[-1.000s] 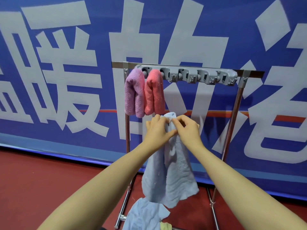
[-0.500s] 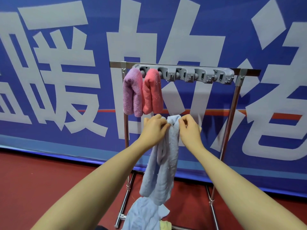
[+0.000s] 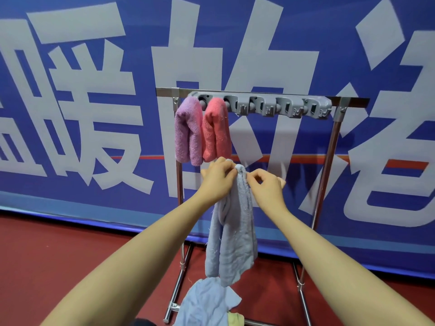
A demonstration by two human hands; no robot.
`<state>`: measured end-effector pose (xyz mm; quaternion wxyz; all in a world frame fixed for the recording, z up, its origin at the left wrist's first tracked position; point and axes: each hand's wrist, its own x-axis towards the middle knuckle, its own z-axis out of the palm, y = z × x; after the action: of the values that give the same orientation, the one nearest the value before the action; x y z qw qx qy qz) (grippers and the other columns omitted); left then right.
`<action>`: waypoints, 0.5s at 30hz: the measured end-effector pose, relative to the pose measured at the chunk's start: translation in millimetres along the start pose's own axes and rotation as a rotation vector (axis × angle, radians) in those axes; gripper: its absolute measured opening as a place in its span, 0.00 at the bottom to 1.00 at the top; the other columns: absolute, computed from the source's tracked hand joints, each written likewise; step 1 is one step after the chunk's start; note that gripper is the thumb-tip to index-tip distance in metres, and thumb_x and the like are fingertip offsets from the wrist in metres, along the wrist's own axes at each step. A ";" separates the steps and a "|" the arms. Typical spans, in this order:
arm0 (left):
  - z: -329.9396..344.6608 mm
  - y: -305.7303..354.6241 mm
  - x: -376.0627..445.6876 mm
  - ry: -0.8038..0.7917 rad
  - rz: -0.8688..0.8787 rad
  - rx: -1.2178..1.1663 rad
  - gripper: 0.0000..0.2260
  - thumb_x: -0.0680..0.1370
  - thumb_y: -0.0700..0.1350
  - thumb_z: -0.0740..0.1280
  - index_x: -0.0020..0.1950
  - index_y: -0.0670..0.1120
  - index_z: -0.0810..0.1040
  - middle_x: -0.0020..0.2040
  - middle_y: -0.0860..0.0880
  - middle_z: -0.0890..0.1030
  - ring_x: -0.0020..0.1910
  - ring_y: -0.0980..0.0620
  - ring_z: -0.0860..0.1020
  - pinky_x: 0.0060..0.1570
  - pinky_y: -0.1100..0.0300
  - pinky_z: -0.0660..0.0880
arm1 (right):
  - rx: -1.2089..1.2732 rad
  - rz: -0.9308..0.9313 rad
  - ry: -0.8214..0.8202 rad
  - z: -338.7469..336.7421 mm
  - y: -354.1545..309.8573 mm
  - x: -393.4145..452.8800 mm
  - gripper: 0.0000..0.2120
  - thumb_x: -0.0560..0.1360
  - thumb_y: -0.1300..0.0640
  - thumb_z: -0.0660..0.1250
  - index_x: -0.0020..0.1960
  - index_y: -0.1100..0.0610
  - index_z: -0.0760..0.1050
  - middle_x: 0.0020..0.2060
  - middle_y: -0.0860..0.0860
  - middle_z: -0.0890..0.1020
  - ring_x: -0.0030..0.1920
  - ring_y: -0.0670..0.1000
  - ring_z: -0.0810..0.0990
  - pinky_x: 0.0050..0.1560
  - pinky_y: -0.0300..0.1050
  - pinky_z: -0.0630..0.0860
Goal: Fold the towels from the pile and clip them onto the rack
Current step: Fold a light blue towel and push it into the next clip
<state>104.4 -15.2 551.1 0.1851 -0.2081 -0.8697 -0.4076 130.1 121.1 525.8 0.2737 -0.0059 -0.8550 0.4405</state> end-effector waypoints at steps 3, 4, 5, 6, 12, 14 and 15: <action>2.7 -4.4 0.2 -0.011 -0.010 -0.004 0.09 0.78 0.42 0.60 0.43 0.44 0.79 0.46 0.49 0.75 0.51 0.51 0.72 0.48 0.55 0.58 | -0.019 -0.025 -0.033 0.2 -3.1 0.0 0.07 0.78 0.52 0.61 0.48 0.46 0.79 0.43 0.42 0.79 0.51 0.46 0.72 0.49 0.43 0.54; 3.2 -6.2 0.2 -0.013 -0.017 0.000 0.10 0.78 0.43 0.60 0.41 0.45 0.79 0.45 0.49 0.76 0.51 0.50 0.72 0.47 0.55 0.58 | -0.038 -0.044 -0.033 -0.1 -3.1 -0.3 0.07 0.78 0.52 0.62 0.51 0.44 0.79 0.46 0.42 0.78 0.51 0.45 0.71 0.50 0.43 0.54; 3.7 -7.6 0.4 -0.017 -0.022 0.012 0.10 0.78 0.43 0.61 0.39 0.46 0.78 0.43 0.50 0.75 0.50 0.49 0.72 0.46 0.55 0.57 | -0.055 -0.064 -0.023 0.2 -1.6 -0.7 0.08 0.77 0.52 0.64 0.54 0.44 0.78 0.48 0.41 0.76 0.51 0.44 0.71 0.50 0.43 0.54; 3.8 -8.5 -0.1 -0.018 -0.028 0.027 0.11 0.78 0.44 0.61 0.37 0.48 0.76 0.41 0.52 0.74 0.50 0.48 0.72 0.46 0.55 0.57 | -0.053 -0.078 -0.004 -0.2 -1.0 -1.9 0.09 0.75 0.53 0.66 0.54 0.44 0.77 0.47 0.42 0.75 0.50 0.44 0.71 0.51 0.42 0.55; 6.5 -9.8 1.4 -0.027 -0.068 0.020 0.11 0.79 0.45 0.59 0.41 0.44 0.78 0.47 0.49 0.77 0.52 0.49 0.72 0.50 0.53 0.59 | -0.112 -0.083 -0.037 -0.1 4.2 -2.6 0.04 0.73 0.48 0.68 0.46 0.47 0.76 0.41 0.42 0.74 0.45 0.41 0.71 0.44 0.43 0.53; 7.0 -11.4 2.8 -0.053 -0.061 0.006 0.12 0.79 0.45 0.58 0.41 0.43 0.78 0.47 0.48 0.77 0.52 0.46 0.72 0.53 0.50 0.62 | -0.097 -0.080 -0.023 0.7 6.5 0.1 0.04 0.76 0.50 0.65 0.46 0.48 0.78 0.40 0.43 0.75 0.46 0.44 0.72 0.44 0.43 0.52; 6.4 -12.0 3.0 -0.064 -0.060 -0.003 0.13 0.79 0.45 0.58 0.40 0.44 0.77 0.47 0.49 0.76 0.52 0.46 0.72 0.54 0.49 0.63 | -0.075 -0.068 0.005 -0.1 5.8 1.1 0.05 0.77 0.52 0.64 0.45 0.48 0.79 0.40 0.44 0.75 0.45 0.44 0.72 0.44 0.43 0.52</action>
<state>94.7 -16.5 541.1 0.1445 -0.1949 -0.8805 -0.4072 127.9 125.0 522.0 0.2902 0.0118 -0.8700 0.3984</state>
